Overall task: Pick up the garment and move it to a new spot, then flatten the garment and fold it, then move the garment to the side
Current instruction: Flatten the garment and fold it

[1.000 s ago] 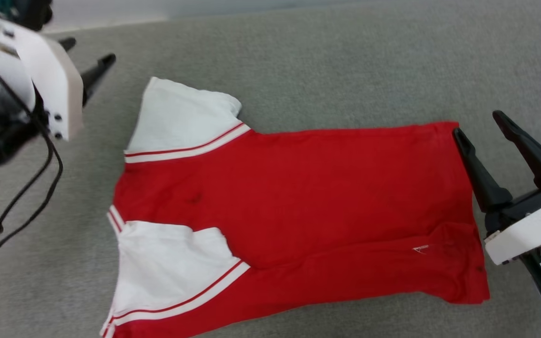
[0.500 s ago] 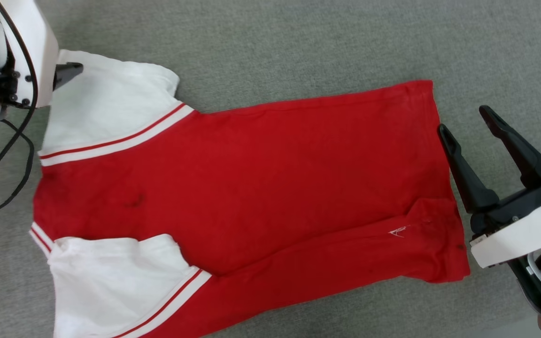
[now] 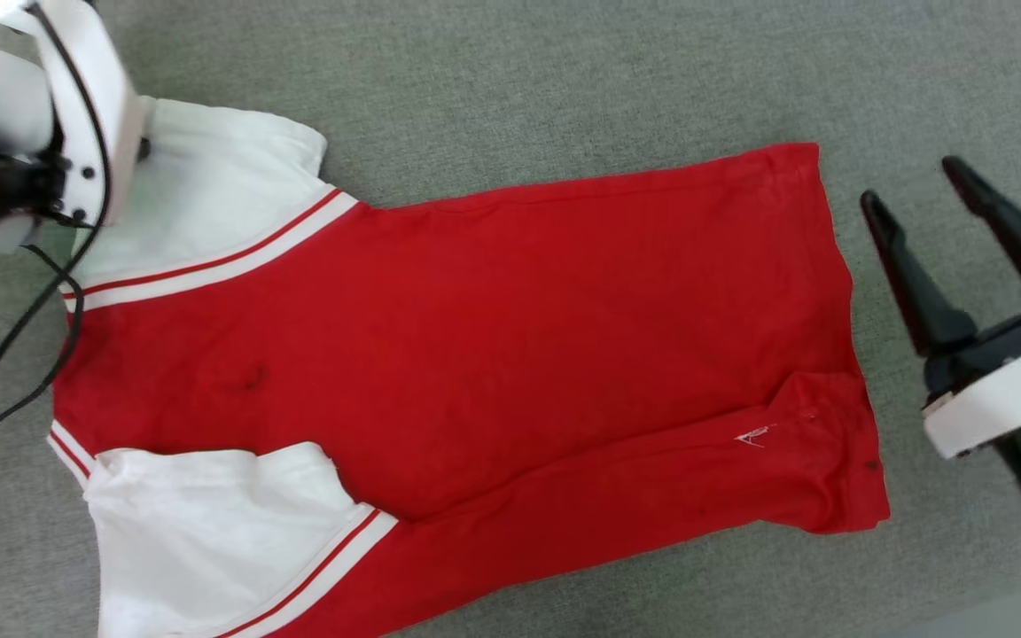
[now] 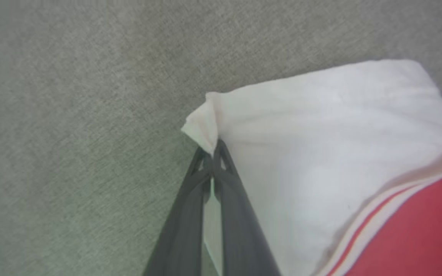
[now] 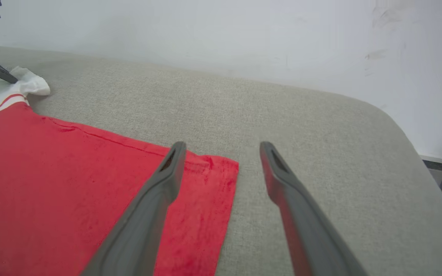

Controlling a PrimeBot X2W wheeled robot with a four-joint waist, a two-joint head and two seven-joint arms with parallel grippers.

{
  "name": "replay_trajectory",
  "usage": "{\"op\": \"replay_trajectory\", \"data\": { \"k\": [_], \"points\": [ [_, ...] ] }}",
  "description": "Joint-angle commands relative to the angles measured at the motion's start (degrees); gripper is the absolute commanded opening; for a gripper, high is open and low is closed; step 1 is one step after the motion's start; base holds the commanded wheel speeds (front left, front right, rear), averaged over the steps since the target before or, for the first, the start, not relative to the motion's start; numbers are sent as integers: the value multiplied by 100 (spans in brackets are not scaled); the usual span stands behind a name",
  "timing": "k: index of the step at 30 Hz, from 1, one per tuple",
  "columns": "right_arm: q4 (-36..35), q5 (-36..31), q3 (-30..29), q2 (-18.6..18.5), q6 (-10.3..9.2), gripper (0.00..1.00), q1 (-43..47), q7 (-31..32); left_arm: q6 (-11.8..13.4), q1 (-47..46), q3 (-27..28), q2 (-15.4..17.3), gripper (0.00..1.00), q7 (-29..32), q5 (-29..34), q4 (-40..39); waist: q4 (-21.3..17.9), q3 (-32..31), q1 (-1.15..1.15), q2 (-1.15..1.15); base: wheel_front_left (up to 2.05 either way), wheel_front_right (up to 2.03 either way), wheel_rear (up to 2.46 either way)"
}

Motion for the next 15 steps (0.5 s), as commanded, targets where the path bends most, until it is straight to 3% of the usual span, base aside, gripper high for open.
{"op": "replay_trajectory", "data": {
  "k": [1,7,15],
  "points": [
    [45,70,17,-147,-2,100,-144,140,-37,113,-88,-17,0,-55,98,24,75,-89,-1,0,0,0,0],
    [202,430,325,-992,-2,100,-849,1312,-143,-7,-172,-236,0,-449,181,-209,354,-345,-1,0,0,0,0],
    [823,1494,1436,-2045,-2,100,-1995,3598,-182,-123,-391,-329,0,-740,180,-671,739,-451,-1,0,0,0,0]
  ]
}}
